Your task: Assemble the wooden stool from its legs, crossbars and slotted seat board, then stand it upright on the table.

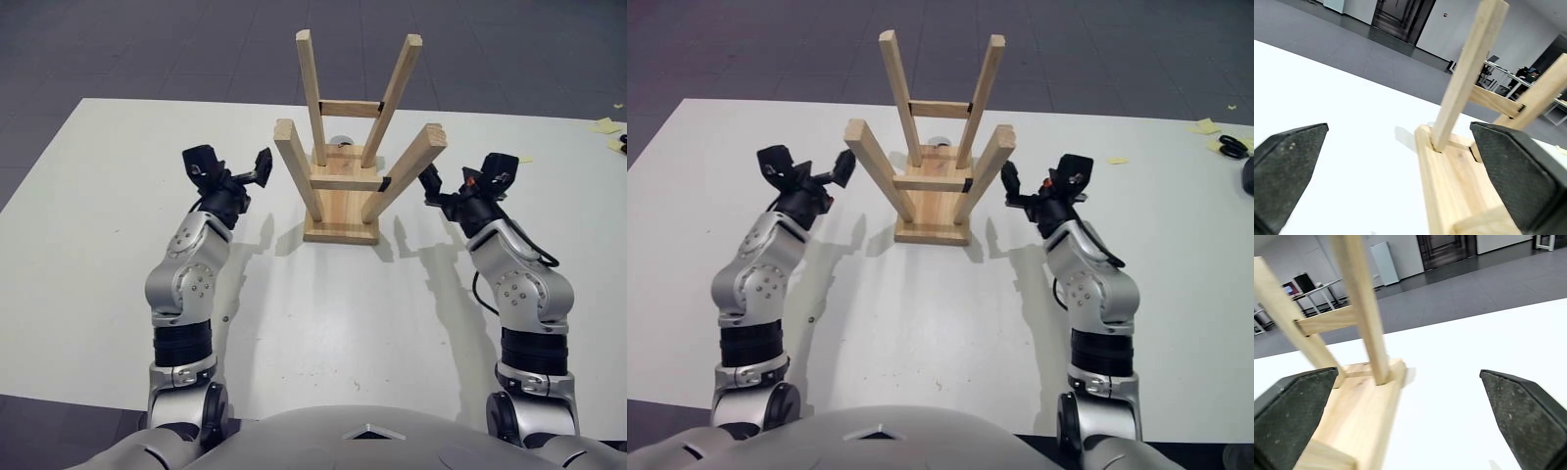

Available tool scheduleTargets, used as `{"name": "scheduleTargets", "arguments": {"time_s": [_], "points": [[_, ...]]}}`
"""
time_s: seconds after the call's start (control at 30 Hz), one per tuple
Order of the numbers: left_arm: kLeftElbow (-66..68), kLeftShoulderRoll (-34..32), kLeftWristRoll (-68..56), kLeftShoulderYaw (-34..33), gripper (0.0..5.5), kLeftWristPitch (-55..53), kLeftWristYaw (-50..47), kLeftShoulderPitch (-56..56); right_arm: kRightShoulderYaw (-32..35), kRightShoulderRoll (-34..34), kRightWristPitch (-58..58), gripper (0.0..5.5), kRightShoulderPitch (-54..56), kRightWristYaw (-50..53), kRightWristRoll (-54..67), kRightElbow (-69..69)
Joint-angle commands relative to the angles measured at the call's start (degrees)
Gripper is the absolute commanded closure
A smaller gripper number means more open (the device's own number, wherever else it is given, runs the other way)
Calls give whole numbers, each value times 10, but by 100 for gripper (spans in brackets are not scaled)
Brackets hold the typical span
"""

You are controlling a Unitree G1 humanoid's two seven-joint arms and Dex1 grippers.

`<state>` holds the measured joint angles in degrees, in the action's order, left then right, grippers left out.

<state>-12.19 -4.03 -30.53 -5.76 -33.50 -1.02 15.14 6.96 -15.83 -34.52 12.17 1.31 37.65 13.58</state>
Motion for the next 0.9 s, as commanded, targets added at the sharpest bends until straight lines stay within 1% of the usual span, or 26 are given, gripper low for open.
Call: {"name": "scheduleTargets", "arguments": {"time_s": [0.03, 0.17, 0.3, 0.37, 0.43, 0.47, 0.53, 0.57, 0.63, 0.7, 0.8, 0.9], "points": [[-11, 21, 3, 15, 12, -2, 3, 10, -1, 9, -20, 10, -1, -5, -8, 23], [-4, 15, 29, -49, 12, 36, -43, -2, 48, -11, -1, 10, -14, 14, -51, -14], [-5, 18, 57, -66, 12, 43, -70, -32, 68, -5, -9, 10, -23, 46, -89, -16], [-6, 21, 64, -65, 12, 41, -75, -40, 58, 6, -22, 10, -24, 53, -98, -3], [-6, 22, 71, -52, 12, 35, -71, -38, 28, 22, -39, 10, -22, 40, -93, 25], [-6, 23, 72, -42, 12, 30, -64, -34, 7, 27, -46, 10, -20, 17, -77, 44], [-14, 28, 58, -18, 12, 12, -42, -24, -55, 16, -64, 10, -23, -52, -52, 96], [-25, 34, 43, -8, 12, 3, -28, -19, -70, 14, -70, 10, -25, -70, -47, 110], [-52, 45, 10, 1, 12, -15, -8, -9, -77, 6, -79, 10, -28, -88, -48, 120], [-77, 43, -12, 2, 12, -35, 2, -3, -70, -2, -82, 10, -29, -97, -52, 120], [-85, 28, -14, 0, 12, -53, 9, -9, -60, -10, -83, 10, -26, -102, -56, 118], [-65, 9, 1, -9, 12, -59, 16, -28, -57, -13, -81, 10, -24, -105, -64, 116]]}}
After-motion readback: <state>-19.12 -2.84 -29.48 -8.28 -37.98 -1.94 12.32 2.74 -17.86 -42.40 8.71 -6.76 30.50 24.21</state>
